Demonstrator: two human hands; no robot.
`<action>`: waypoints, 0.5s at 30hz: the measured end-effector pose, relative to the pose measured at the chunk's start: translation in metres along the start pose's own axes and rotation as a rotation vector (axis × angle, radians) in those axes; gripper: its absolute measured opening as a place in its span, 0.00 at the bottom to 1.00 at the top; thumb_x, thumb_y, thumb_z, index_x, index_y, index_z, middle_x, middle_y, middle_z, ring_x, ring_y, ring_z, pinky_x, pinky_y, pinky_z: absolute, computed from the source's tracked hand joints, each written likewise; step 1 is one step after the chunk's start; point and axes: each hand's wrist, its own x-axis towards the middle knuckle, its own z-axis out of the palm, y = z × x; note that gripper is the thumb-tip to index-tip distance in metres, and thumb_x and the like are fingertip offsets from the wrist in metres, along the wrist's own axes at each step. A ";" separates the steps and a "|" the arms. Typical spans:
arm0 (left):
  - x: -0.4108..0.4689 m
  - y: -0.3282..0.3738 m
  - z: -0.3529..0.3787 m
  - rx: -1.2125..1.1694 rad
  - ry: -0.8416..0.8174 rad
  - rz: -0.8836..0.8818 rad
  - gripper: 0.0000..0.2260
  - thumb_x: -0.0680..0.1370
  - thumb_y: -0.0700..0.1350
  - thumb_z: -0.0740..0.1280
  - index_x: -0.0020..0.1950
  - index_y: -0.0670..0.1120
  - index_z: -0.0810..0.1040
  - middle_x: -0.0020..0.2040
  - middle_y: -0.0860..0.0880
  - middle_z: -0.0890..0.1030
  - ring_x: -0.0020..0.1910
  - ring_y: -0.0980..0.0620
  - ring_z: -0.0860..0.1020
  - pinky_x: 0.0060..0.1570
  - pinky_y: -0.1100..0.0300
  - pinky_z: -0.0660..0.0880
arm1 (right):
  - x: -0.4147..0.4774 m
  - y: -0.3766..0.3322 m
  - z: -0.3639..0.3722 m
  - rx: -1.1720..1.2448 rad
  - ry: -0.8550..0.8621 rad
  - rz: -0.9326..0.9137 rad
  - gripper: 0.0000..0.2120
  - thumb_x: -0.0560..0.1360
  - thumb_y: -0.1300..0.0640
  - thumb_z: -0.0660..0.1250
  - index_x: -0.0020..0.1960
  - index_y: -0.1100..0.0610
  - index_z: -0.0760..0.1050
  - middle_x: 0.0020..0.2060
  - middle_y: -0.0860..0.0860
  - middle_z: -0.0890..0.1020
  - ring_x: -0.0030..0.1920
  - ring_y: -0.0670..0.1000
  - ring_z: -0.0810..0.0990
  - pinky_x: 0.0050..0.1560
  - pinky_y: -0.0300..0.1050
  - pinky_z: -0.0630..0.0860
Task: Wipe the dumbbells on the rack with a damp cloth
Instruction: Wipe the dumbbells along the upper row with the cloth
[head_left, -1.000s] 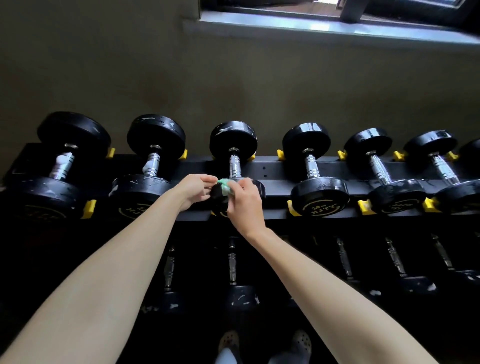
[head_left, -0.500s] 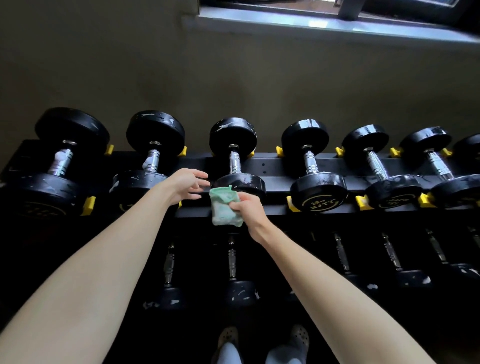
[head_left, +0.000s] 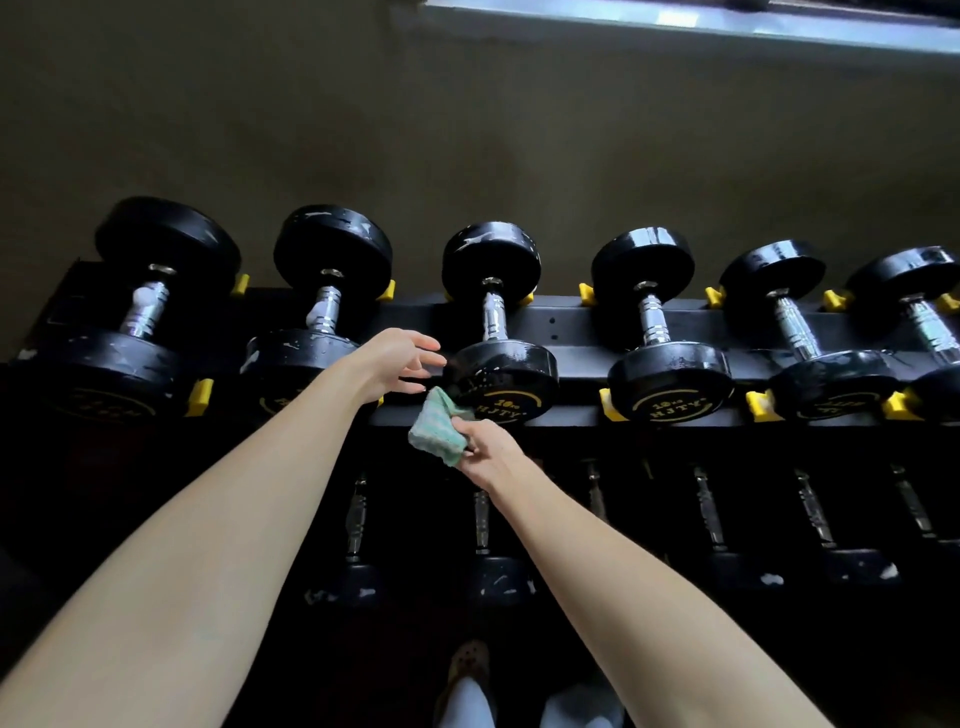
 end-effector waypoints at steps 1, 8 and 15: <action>0.000 0.000 -0.001 -0.001 0.000 -0.002 0.24 0.74 0.26 0.47 0.66 0.40 0.69 0.57 0.43 0.77 0.65 0.43 0.72 0.57 0.51 0.70 | 0.002 -0.005 0.001 0.029 0.006 -0.031 0.16 0.77 0.72 0.57 0.64 0.71 0.69 0.58 0.64 0.77 0.55 0.60 0.80 0.48 0.47 0.76; 0.003 0.001 0.003 -0.002 0.060 -0.035 0.23 0.74 0.26 0.47 0.63 0.38 0.71 0.58 0.39 0.77 0.59 0.42 0.74 0.57 0.49 0.72 | -0.018 -0.041 -0.009 0.199 -0.038 -0.037 0.11 0.78 0.70 0.51 0.43 0.63 0.70 0.27 0.50 0.66 0.15 0.42 0.63 0.16 0.28 0.59; 0.002 0.027 0.024 -0.026 0.112 0.006 0.20 0.78 0.31 0.47 0.65 0.37 0.70 0.58 0.38 0.77 0.48 0.43 0.77 0.52 0.52 0.73 | -0.064 -0.088 -0.019 0.312 -0.022 -0.175 0.12 0.80 0.69 0.51 0.39 0.63 0.67 0.18 0.52 0.68 0.12 0.45 0.64 0.16 0.33 0.66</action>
